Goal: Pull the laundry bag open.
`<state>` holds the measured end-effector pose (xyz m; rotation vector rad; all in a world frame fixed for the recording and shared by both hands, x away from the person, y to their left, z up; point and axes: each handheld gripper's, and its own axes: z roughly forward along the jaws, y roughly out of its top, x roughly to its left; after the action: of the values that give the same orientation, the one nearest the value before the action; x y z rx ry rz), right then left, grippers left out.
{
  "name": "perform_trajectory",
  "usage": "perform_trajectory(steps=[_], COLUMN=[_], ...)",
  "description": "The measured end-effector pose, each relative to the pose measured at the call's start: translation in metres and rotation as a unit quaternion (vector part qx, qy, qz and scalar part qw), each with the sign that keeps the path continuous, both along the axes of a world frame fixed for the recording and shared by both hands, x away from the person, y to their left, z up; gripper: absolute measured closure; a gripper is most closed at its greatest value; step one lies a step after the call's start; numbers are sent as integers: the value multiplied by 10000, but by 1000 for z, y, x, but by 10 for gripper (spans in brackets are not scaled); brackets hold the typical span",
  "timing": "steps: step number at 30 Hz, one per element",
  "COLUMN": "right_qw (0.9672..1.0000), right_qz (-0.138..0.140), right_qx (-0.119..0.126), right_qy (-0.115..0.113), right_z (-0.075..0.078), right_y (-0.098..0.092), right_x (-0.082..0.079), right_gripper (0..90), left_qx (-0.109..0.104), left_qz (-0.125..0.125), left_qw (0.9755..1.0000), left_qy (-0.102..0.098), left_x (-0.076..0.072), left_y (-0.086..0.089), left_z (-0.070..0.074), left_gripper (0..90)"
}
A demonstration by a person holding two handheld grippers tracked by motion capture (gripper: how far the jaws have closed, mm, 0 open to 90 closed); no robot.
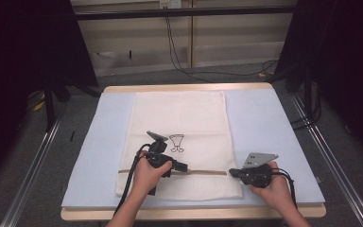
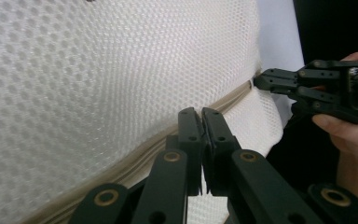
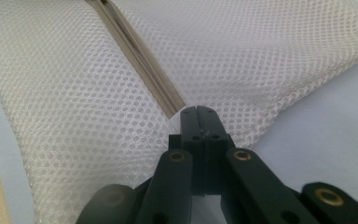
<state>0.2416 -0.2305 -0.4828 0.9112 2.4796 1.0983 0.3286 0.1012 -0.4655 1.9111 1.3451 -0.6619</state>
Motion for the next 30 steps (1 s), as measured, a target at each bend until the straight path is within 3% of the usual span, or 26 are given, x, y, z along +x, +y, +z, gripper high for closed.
perform_trajectory(steps=[15,30], right_qw=[10000,10000], right_qz=[-2,-43], right_qx=[-20,6], right_qy=[20,-1], right_z=[0,0], right_y=[1,1], right_x=[0,-1], right_gripper=[900,900], left_qx=[-168,-120], left_qz=[2,51], left_qw=[9998,9999], left_qy=[90,64], left_x=[1,2], left_y=[8,11], left_z=[-3,2], left_gripper=[876,876])
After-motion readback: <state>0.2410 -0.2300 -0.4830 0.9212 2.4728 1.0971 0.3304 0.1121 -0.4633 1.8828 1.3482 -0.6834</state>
